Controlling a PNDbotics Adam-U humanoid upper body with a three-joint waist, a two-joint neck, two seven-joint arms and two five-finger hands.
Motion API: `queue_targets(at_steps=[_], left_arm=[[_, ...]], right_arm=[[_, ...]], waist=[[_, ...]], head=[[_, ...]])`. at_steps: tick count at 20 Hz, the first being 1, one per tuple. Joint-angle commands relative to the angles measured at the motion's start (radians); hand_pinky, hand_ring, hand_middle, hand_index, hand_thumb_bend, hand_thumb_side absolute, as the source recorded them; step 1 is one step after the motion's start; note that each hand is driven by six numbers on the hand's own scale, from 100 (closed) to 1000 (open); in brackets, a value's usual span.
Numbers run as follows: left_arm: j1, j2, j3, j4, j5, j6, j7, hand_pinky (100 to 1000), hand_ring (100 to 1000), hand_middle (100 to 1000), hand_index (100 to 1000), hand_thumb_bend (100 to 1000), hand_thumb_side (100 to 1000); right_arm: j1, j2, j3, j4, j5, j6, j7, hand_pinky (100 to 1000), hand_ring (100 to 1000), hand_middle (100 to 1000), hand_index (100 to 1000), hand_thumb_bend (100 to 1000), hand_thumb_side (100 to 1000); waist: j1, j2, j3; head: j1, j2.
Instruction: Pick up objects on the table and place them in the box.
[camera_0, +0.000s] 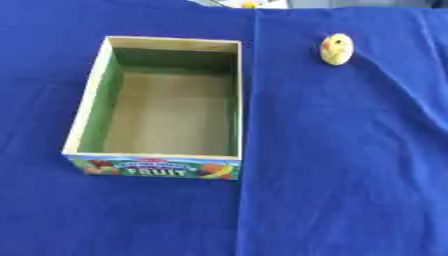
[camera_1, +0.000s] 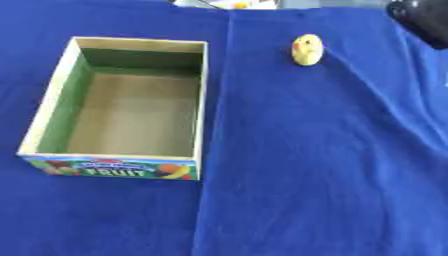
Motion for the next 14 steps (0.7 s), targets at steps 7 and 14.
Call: queue_targets(at_steps=[7,14], left_arm=[[-0.003,0.031,-0.012,-0.017,0.010,0.002,-0.017,579,823,845,826,100,1000],[-0.001,0.028,-0.017,-0.017,0.013,0.006,-0.024,579,823,845,823,100,1000]], right_arm=[[-0.155,-0.071,0.154,0.200,-0.002,0.103,0.130,877,810,788,893,100,834],[-0.251,0.009,0.222,0.363,0.077,0.154,0.230,885,817,794,885,100,793]], waist=[[-0.011,-0.030,0.011],[-0.011,-0.028,0.016]], head=[[-0.039,-0.023],[-0.050,-0.039]])
